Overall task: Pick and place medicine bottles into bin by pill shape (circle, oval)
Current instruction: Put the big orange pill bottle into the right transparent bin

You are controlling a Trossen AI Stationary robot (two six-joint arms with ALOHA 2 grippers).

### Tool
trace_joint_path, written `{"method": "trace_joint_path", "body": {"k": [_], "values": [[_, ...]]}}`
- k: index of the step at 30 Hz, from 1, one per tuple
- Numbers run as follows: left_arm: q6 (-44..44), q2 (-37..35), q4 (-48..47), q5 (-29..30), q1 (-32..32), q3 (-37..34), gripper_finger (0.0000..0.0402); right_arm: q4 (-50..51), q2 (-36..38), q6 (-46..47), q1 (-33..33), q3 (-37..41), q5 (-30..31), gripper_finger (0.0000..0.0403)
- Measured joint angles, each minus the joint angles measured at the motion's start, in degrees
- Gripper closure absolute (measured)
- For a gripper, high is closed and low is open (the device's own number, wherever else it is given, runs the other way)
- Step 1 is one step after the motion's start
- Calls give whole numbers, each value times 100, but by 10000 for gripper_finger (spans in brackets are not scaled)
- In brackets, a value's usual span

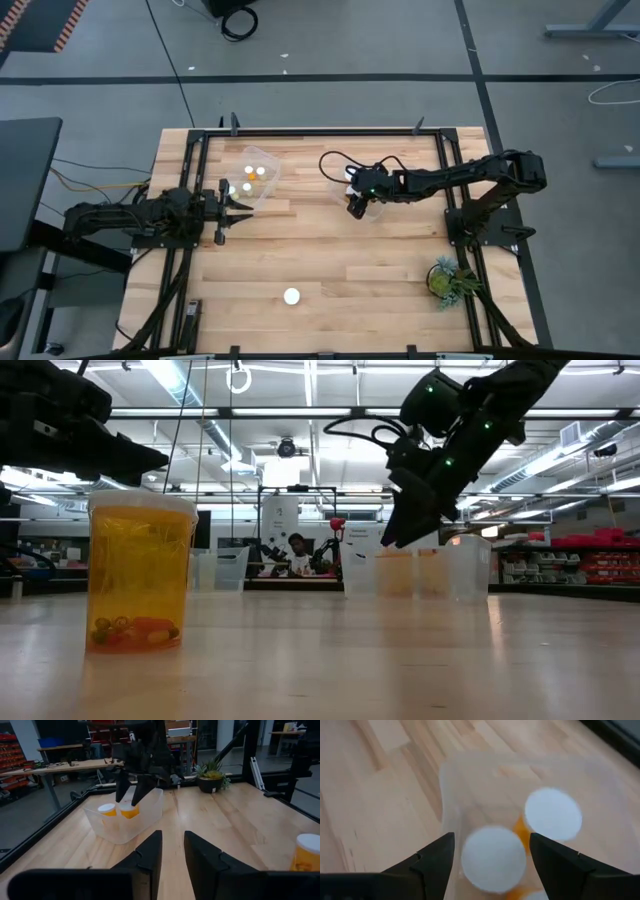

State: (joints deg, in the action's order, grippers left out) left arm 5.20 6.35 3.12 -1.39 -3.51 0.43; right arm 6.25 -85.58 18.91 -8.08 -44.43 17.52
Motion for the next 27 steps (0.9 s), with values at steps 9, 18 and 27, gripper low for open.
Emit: {"method": "trace_joint_path", "body": {"k": [9,18,27], "values": [[1,0,1,0,-2,-2,319,311,0,-163,41,-663,-48,137],[1,0,-1,2,0,-2,311,204,0,-35,591,-997,-90,137],[1,1,0,2,-1,-2,321,-149,-182,245,1487,-1283,73,137]]}}
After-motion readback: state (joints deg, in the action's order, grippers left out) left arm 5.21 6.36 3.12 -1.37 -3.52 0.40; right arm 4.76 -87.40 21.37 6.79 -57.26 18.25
